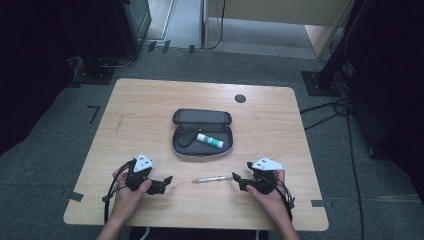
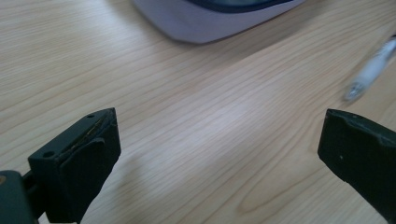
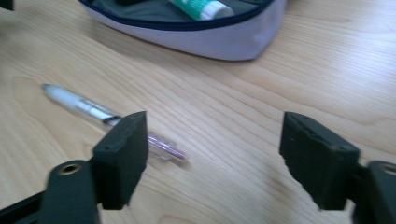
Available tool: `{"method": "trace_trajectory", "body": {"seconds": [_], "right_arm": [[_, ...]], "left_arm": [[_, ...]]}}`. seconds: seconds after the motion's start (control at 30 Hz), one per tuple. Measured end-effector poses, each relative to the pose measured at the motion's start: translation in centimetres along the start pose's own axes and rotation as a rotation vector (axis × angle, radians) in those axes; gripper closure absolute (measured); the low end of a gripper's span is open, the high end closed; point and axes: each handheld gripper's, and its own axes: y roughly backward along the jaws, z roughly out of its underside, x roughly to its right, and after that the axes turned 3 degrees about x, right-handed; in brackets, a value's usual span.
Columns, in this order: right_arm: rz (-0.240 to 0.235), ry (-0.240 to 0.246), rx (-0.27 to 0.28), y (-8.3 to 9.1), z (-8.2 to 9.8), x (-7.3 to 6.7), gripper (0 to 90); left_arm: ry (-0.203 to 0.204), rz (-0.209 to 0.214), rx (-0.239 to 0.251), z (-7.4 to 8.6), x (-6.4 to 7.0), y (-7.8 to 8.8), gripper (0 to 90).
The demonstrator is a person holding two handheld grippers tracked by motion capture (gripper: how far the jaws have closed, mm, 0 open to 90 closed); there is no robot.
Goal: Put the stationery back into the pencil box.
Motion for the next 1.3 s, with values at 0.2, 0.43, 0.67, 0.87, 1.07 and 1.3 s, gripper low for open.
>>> {"method": "trace_trajectory", "body": {"seconds": [0.2, 0.43, 0.67, 0.87, 1.07, 1.3], "right_arm": [[0.076, -0.022, -0.041, 0.4, 0.4, 0.6, 0.0], [0.171, -0.053, -0.051, 1.3, 1.0, 2.2, 0.0], [0.267, -0.122, -0.047, 2.3, 1.8, 4.2, 0.0], [0.322, -0.172, -0.059, 3.4, 2.6, 5.8, 0.0], [0.32, -0.173, -0.079, 3.3, 2.8, 6.1, 0.0], [0.351, -0.132, -0.108, 2.8, 2.7, 5.7, 0.0]], "left_arm": [[-0.021, 0.031, -0.006, -0.5, 1.6, -1.1, 0.0], [-0.059, 0.065, -0.012, -0.8, 3.1, -2.0, 0.0], [-0.067, 0.084, -0.01, -1.1, 4.1, -2.6, 0.0], [-0.091, 0.095, -0.014, -1.3, 5.0, -3.1, 3.7], [-0.121, 0.1, -0.035, -1.4, 6.0, -4.0, 12.8], [-0.203, 0.109, -0.062, -1.6, 7.6, -5.0, 27.3]]}}
